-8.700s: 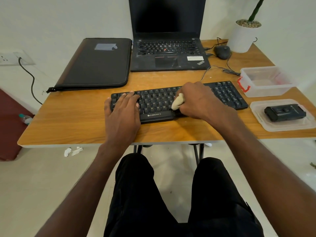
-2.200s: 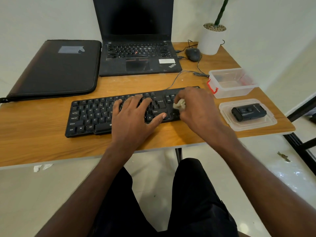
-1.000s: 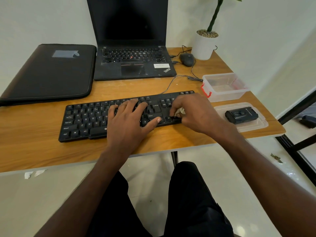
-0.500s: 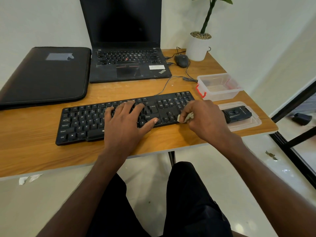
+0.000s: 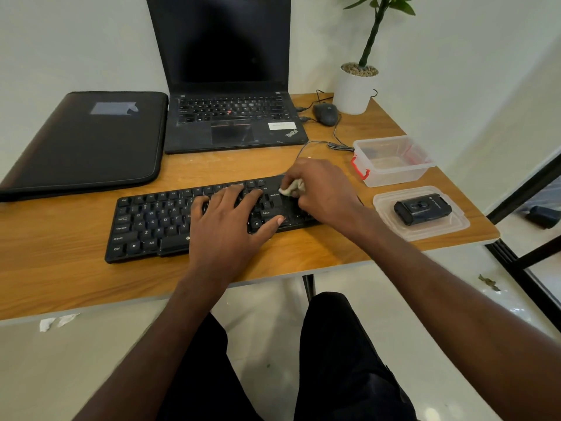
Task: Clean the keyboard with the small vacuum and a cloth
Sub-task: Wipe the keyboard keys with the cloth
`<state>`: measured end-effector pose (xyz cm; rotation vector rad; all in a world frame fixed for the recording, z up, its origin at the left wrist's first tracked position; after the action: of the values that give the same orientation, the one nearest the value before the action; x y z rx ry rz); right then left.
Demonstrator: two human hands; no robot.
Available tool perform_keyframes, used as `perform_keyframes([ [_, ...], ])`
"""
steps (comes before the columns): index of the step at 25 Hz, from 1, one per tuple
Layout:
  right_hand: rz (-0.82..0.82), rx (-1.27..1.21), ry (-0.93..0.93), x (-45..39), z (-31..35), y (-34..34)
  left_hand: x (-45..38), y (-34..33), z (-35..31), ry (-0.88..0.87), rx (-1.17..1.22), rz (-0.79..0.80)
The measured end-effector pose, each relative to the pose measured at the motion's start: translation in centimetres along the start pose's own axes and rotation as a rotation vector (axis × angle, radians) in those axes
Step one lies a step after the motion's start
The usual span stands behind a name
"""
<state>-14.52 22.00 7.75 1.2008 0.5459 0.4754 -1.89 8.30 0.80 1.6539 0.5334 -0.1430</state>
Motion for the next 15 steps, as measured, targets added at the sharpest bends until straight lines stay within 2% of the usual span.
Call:
perform_keyframes([
  [3, -0.082, 0.112, -0.031, -0.7, -0.4, 0.9, 0.0, 0.0, 0.0, 0.005, 0.015, 0.011],
  [6, 0.013, 0.104, 0.053, -0.4, -0.3, 0.7, 0.0, 0.0, 0.0, 0.014, 0.024, 0.020],
  [10, -0.030, 0.333, -0.159, -0.2, -0.2, 1.8, 0.1, 0.1, 0.0, 0.015, 0.032, 0.017],
  [12, 0.005, 0.391, -0.137, 0.0, 0.2, 2.1, 0.1, 0.0, 0.0, 0.011, 0.026, 0.018],
  [15, 0.103, 0.214, -0.014, 0.2, 1.5, 1.5, -0.1, -0.1, 0.0, -0.005, 0.014, 0.022],
])
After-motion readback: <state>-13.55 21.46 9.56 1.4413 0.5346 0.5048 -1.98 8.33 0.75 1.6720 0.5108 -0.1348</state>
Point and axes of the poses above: each hand's wrist, its own x-axis away from the middle knuckle, its own y-axis out of the back of the hand, z = x × y, the point moved 3 cm from there along -x, towards the middle knuckle, and after that the axes turned 4 degrees about -y, right-handed, at the moved point
